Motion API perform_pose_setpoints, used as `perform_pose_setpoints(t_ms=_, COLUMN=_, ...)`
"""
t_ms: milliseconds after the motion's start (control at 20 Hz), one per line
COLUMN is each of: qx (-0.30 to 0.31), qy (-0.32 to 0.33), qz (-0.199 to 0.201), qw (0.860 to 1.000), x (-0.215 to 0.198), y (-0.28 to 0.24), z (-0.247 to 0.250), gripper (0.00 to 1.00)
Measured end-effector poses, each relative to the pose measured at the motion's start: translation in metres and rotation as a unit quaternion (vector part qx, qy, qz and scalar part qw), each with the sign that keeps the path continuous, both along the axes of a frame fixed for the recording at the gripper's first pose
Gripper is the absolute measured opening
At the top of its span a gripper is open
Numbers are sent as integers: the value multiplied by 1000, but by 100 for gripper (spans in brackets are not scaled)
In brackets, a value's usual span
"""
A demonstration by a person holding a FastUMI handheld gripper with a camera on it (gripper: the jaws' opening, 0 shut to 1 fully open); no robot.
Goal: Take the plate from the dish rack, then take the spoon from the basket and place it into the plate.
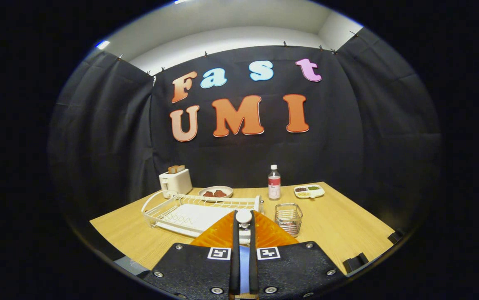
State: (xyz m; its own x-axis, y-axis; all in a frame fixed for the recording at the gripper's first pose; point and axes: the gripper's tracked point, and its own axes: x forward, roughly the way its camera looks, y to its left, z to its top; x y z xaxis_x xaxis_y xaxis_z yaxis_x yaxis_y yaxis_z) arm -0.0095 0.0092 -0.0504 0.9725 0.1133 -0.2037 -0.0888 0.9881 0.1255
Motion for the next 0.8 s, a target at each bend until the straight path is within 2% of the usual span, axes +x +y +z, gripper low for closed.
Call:
perform_pose_setpoints(t_ms=500, qx=9, qy=51, qz=61, qw=997, x=-22, y=41, z=-69, gripper=8)
perform_pose_setpoints(t_ms=650, qx=15, qy=81, qz=65, qw=994, x=-25, y=46, z=-97, gripper=8)
perform_pose_setpoints(t_ms=800, qx=26, qy=78, qz=66, qw=994, x=-23, y=44, z=-102, gripper=8)
